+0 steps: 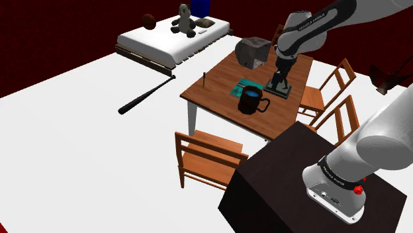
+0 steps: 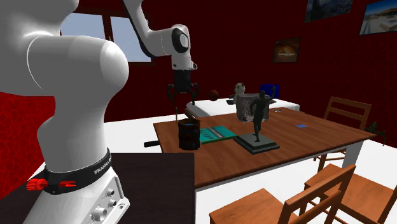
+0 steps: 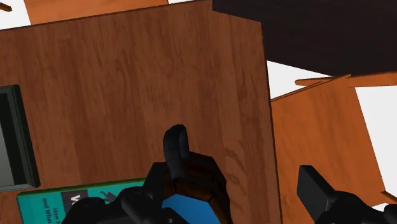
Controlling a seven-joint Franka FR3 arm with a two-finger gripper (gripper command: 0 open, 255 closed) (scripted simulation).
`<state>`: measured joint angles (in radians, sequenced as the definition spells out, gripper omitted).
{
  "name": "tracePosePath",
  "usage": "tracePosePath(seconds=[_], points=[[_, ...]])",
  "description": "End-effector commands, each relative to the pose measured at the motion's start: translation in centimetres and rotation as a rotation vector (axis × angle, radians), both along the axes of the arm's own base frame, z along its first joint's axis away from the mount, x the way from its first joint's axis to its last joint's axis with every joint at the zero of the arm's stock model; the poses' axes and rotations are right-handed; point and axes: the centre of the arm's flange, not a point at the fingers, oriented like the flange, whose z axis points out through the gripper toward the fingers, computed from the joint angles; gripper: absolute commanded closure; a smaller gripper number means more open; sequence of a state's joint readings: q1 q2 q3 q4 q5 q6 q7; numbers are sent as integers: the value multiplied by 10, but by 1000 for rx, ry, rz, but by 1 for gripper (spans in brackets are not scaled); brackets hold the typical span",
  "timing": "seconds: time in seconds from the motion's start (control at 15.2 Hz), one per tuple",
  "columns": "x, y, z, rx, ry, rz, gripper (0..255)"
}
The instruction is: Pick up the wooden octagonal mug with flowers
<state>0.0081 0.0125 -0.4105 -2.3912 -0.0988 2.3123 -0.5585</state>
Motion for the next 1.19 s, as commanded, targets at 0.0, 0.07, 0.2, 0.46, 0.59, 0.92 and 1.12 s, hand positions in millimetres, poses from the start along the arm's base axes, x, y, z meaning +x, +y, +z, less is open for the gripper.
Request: tracePosePath(seconds=[0.0,0.07,0.2,0.46,0.59,0.92,1.12], points=[[14,-13,-24,7,-1,25,0],[20,-18,-34,12,-2,37,0],[33,-27,-56,20,-2,61,0],[59,-45,-98,37,-3,109,0],[64,-48,-111,40,-3,117,0],[64,-48,-137,40,-3,117,0],[64,-48,-146,40,-3,117,0]])
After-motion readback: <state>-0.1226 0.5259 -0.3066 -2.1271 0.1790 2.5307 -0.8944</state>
